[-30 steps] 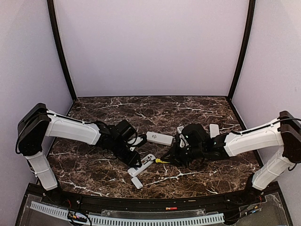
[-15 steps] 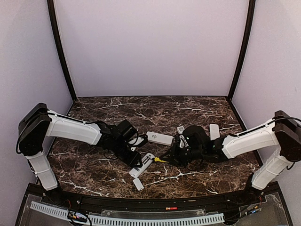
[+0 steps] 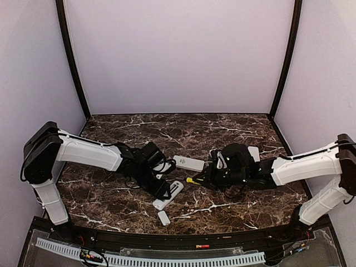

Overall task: Unload the batteries from the remote control
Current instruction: Remove the battery from the remote control without the battery cover.

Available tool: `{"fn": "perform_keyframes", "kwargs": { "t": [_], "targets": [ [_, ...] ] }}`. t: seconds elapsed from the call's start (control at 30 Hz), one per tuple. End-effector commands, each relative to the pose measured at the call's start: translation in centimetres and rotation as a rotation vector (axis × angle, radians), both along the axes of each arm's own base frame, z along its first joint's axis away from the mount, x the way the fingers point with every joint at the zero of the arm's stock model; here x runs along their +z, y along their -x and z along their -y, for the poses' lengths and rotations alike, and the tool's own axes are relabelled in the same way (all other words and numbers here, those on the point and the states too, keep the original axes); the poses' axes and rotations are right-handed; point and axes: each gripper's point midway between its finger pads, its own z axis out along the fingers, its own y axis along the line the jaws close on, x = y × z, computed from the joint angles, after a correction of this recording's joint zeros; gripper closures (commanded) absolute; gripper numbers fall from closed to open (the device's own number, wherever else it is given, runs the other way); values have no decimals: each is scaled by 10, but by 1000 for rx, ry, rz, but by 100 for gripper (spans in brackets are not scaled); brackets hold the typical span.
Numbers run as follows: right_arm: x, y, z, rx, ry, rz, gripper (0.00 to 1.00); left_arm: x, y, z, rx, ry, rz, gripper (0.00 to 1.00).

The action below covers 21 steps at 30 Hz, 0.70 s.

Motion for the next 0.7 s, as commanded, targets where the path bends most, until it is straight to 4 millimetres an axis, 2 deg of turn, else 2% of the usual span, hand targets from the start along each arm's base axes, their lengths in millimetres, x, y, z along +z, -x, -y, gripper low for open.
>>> {"fn": "perform_keyframes", "kwargs": {
  "t": [0.0, 0.03, 0.17, 0.27, 0.37, 0.5, 0.53, 0.67],
  "targets": [
    [47, -24, 21, -68, 64, 218, 100, 34, -11, -3, 59, 34, -18, 40],
    [50, -25, 27, -77, 83, 232, 100, 47, -18, 0, 66, 62, -4, 39],
    [49, -27, 49, -111, 145, 240, 100, 91, -41, -9, 99, 132, 38, 30],
    [43, -28, 63, -131, 162, 230, 100, 125, -63, -29, 145, 161, 88, 26],
    [35, -26, 66, -101, 128, 224, 100, 148, -88, -62, 225, 183, 127, 24],
    [25, -18, 55, -22, 69, 206, 100, 154, -109, -102, 345, 216, 128, 24],
    [20, -16, 52, -4, 63, 197, 100, 149, -108, -109, 364, 214, 113, 24],
    [2, -10, 44, 51, 69, 157, 100, 149, -118, -138, 448, 239, 134, 24]
  ]
}}
